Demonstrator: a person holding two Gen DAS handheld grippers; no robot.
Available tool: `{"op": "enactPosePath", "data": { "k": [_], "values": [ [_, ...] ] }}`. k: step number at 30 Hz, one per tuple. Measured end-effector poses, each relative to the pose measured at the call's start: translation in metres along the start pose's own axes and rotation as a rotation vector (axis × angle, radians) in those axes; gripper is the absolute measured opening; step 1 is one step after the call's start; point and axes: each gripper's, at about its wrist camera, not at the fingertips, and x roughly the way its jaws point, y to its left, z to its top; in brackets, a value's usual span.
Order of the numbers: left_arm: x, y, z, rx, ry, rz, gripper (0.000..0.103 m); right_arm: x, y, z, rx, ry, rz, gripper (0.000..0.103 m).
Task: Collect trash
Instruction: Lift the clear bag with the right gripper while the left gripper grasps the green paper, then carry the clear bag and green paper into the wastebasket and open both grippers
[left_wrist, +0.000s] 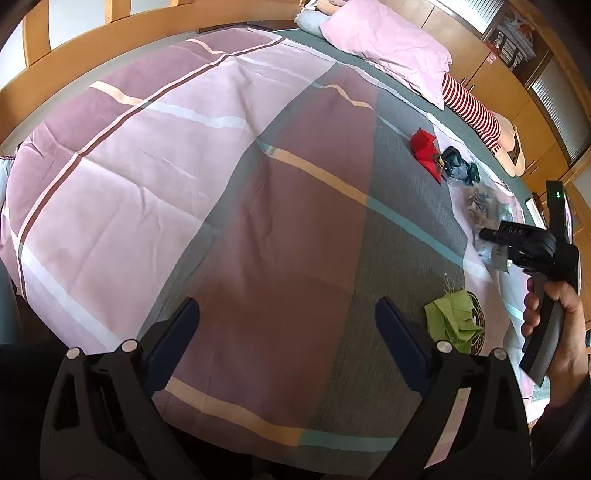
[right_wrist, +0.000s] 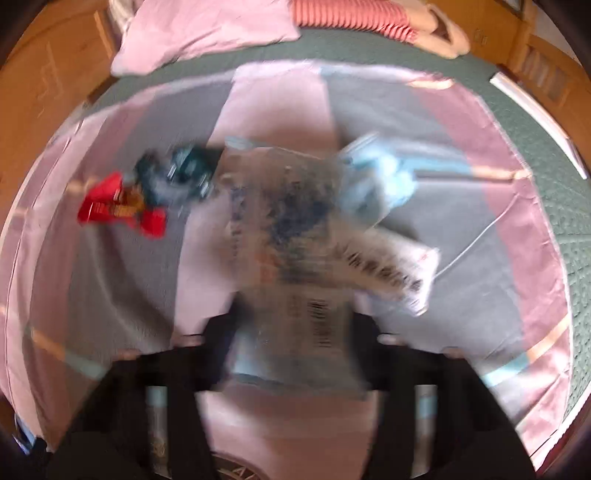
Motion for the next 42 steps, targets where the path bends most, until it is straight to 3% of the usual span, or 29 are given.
{"op": "enactPosePath", "data": {
  "k": [3,10,16,20,22,23,24,25,26,30,35,42],
  "values": [
    [-0.002,-0.001,-0.001,0.006,-0.007,-0.008,0.095,-0.020,0.000,-0.012,0.002,-0.012,0.048,0.026],
    [-0.014,-0.017,-0.005,0.080,-0.076,-0.083,0.095,-0.120,-0.017,-0.050,-0.014,-0.136,0.162,0.025],
    [-0.016,-0.089,-0.018,0.358,-0.111,-0.183,0.095,-0.187,-0.054,-0.116,0.036,-0.189,0.241,0.025],
    [0.008,-0.149,-0.038,0.612,-0.085,-0.138,0.095,-0.223,-0.070,-0.178,0.053,-0.239,0.250,0.025],
    [0.023,-0.161,-0.045,0.682,-0.069,-0.101,0.080,-0.243,-0.078,-0.214,0.048,-0.277,0.244,0.025],
    [0.030,-0.164,-0.050,0.707,-0.040,-0.112,0.053,-0.250,-0.080,-0.228,0.046,-0.285,0.237,0.025],
    [0.037,-0.164,-0.053,0.719,-0.007,-0.107,0.038,-0.255,-0.082,-0.242,0.044,-0.293,0.226,0.025],
    [0.040,-0.162,-0.054,0.721,0.009,-0.107,0.038,-0.259,-0.083,-0.256,0.044,-0.296,0.211,0.025],
    [0.037,-0.159,-0.052,0.711,-0.010,-0.122,0.030,-0.261,-0.084,-0.266,0.044,-0.295,0.199,0.025],
    [0.014,-0.142,-0.046,0.633,-0.052,-0.182,0.029,-0.268,-0.088,-0.287,0.053,-0.290,0.187,0.025],
    [-0.057,-0.121,-0.055,0.542,-0.211,-0.170,0.029,-0.276,-0.089,-0.295,0.059,-0.314,0.191,0.025],
    [-0.151,-0.104,-0.119,0.520,-0.356,-0.123,0.030,-0.300,-0.077,-0.309,0.008,-0.364,0.191,0.025]
  ]
}}
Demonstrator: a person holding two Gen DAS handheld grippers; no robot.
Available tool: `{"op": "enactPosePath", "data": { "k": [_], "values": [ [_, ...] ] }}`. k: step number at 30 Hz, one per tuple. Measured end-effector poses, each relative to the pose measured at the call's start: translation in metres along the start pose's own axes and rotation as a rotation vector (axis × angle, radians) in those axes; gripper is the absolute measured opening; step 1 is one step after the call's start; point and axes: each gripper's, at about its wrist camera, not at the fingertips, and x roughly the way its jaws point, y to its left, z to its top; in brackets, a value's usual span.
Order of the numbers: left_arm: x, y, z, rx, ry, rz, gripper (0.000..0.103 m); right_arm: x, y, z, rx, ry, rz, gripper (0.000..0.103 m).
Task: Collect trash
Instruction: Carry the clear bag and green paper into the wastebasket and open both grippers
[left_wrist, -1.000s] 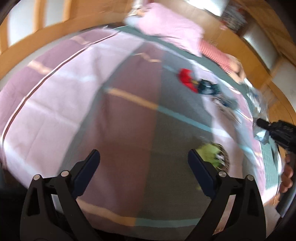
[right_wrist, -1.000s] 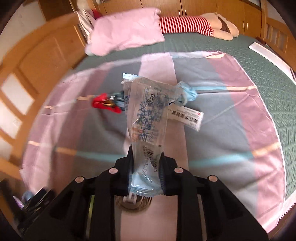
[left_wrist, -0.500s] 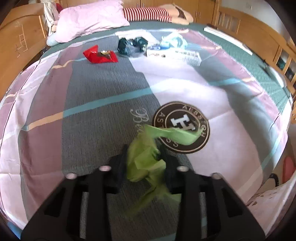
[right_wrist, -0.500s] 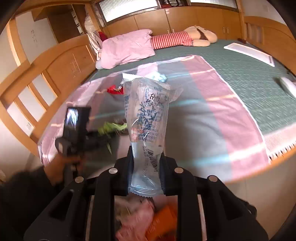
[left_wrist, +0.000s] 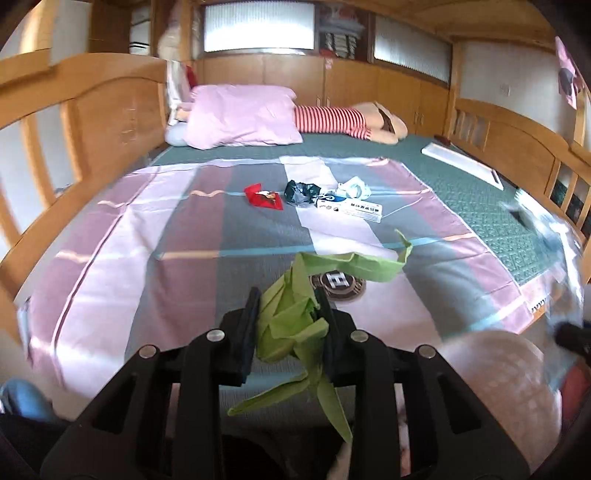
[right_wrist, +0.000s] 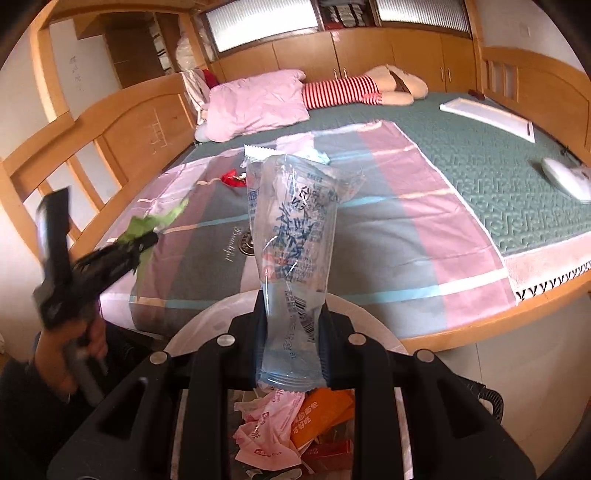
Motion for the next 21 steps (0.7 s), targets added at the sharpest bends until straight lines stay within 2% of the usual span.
{"op": "enactPosePath", "data": {
  "k": [3,6,15,19,20,21],
  "values": [
    [-0.028,-0.007,-0.027,-0.020,0.016,0.009,0.030,-0.003,0.003,-0.005,-0.002,0.003,0.012,0.025],
    [-0.046,-0.011,-0.041,0.000,0.010,0.003,0.030,-0.004,0.006,-0.007,-0.006,0.021,0.010,0.025],
    [-0.079,-0.016,-0.045,0.027,-0.069,-0.015,0.030,-0.023,0.009,-0.011,-0.054,0.035,-0.036,0.025],
    [-0.080,-0.018,-0.045,0.028,-0.071,-0.029,0.030,-0.009,-0.002,-0.027,-0.052,0.154,-0.060,0.028],
    [-0.080,-0.018,-0.046,0.027,-0.068,-0.033,0.030,-0.004,-0.002,-0.033,-0.067,0.192,-0.073,0.031],
    [-0.079,-0.018,-0.045,0.027,-0.066,-0.035,0.030,0.003,-0.001,-0.040,-0.085,0.237,-0.090,0.039]
  ]
}}
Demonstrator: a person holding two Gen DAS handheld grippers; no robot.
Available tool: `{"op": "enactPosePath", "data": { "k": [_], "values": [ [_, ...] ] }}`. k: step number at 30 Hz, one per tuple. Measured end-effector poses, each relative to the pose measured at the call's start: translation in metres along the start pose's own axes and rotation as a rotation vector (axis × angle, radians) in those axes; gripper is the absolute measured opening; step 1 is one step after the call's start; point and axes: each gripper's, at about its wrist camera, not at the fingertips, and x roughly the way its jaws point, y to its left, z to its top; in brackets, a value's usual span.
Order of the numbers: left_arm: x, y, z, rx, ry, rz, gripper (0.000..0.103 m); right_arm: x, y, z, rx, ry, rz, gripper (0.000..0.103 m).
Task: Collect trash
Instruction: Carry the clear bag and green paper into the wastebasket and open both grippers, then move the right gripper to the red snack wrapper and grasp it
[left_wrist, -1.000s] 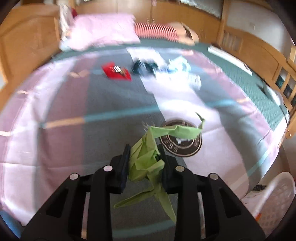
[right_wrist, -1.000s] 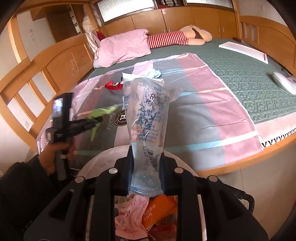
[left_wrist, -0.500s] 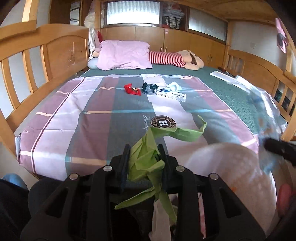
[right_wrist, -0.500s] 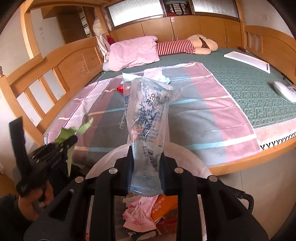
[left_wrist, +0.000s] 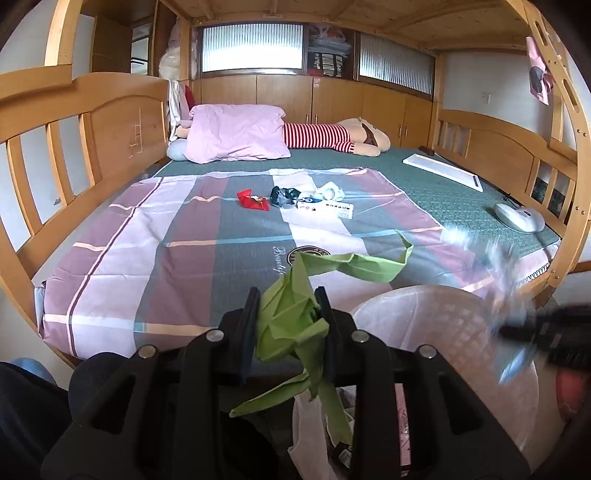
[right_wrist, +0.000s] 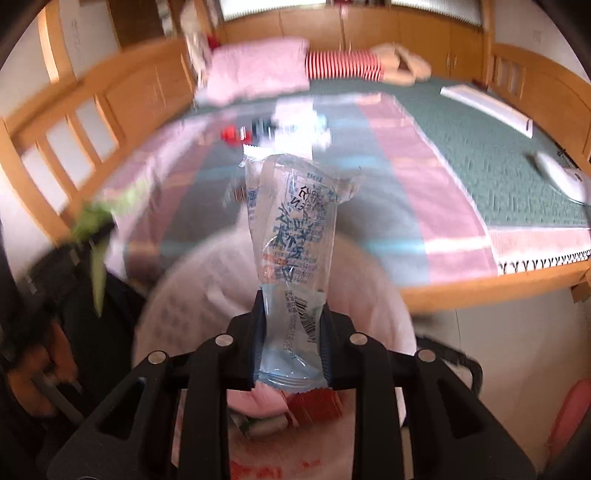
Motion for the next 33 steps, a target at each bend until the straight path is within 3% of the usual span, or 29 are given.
{"op": "enactPosePath", "data": {
  "k": [2,6,9,14,16,18,21,23,33],
  "values": [
    [0.003,0.000,0.000,0.001,0.009,-0.009,0.030,0.012,0.002,-0.008,-0.021,0.063,-0.016,0.050],
    [0.008,-0.004,-0.001,0.013,0.029,-0.028,0.030,0.002,-0.012,-0.008,0.063,0.009,-0.001,0.064],
    [0.013,-0.012,-0.004,0.042,0.054,-0.072,0.030,-0.020,-0.030,0.003,0.160,-0.084,0.010,0.064],
    [0.019,-0.046,-0.017,0.167,0.119,-0.257,0.032,-0.046,-0.047,0.009,0.243,-0.216,0.015,0.065],
    [0.018,-0.062,-0.026,0.234,0.141,-0.319,0.037,-0.049,-0.049,0.010,0.258,-0.237,0.031,0.065],
    [0.014,-0.076,-0.033,0.299,0.140,-0.362,0.062,-0.049,-0.049,0.011,0.265,-0.242,0.039,0.069],
    [0.002,-0.085,-0.036,0.353,0.082,-0.368,0.083,-0.048,-0.050,0.009,0.277,-0.246,0.042,0.072],
    [-0.001,-0.085,-0.035,0.353,0.062,-0.367,0.087,-0.048,-0.051,0.008,0.290,-0.252,0.048,0.073],
    [0.007,-0.057,-0.023,0.194,0.040,-0.242,0.092,-0.047,-0.054,0.008,0.317,-0.260,0.049,0.080]
  ]
}}
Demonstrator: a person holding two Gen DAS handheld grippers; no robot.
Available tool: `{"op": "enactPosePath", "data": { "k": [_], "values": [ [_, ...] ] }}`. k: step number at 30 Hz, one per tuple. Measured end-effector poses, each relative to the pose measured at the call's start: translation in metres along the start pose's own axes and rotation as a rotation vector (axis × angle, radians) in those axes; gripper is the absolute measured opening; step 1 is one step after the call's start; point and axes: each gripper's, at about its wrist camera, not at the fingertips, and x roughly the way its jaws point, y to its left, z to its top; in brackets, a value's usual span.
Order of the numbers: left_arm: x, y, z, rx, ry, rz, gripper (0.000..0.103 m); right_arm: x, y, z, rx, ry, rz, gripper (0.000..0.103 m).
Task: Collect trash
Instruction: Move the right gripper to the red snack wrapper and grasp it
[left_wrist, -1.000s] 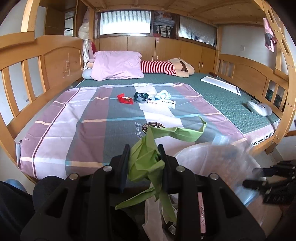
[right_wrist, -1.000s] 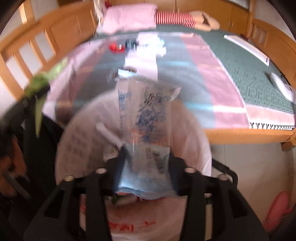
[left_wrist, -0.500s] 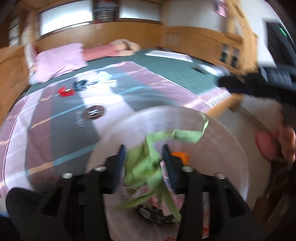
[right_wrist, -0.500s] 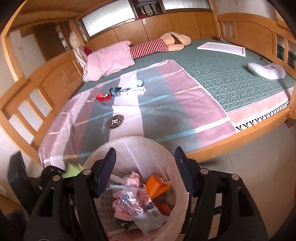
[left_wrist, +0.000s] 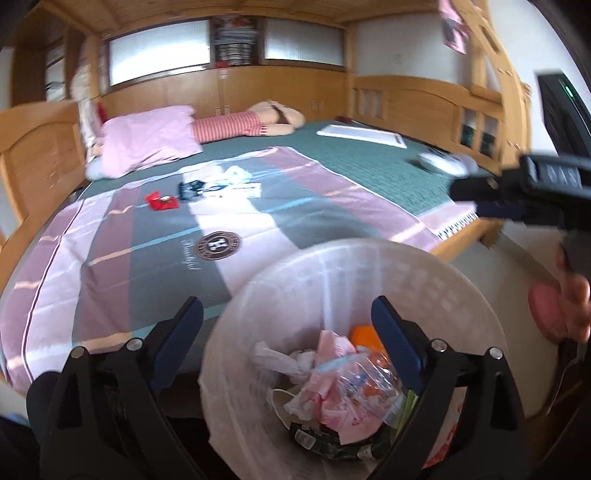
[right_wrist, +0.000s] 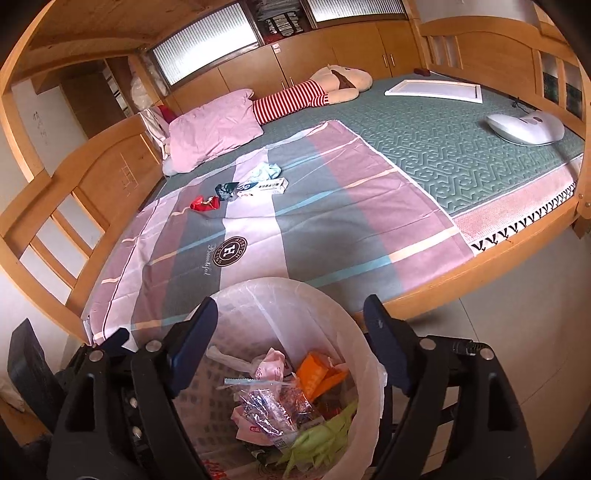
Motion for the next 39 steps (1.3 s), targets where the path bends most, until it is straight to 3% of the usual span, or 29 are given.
{"op": "enactPosePath", "data": {
  "k": [7,12,17,20,26,39],
  "values": [
    [0.000,0.030,0.001,-0.142,0.007,0.061,0.093,0.000,0.010,-0.002,-0.043,-0.025,-0.008,0.086],
    [-0.002,0.041,0.000,-0.202,-0.003,0.099,0.096,-0.010,0.032,-0.009,-0.197,-0.159,-0.161,0.100],
    [-0.003,0.045,0.000,-0.221,-0.010,0.121,0.097,-0.015,0.058,-0.020,-0.388,-0.300,-0.295,0.100],
    [-0.005,0.046,0.000,-0.222,-0.023,0.125,0.099,-0.015,0.061,-0.023,-0.406,-0.320,-0.268,0.100],
    [-0.015,0.050,0.006,-0.230,-0.057,0.190,0.099,-0.019,0.059,-0.019,-0.315,-0.352,-0.187,0.100],
    [-0.041,0.066,0.015,-0.274,-0.106,0.285,0.099,-0.018,0.062,-0.016,-0.303,-0.364,-0.202,0.100]
  ]
}}
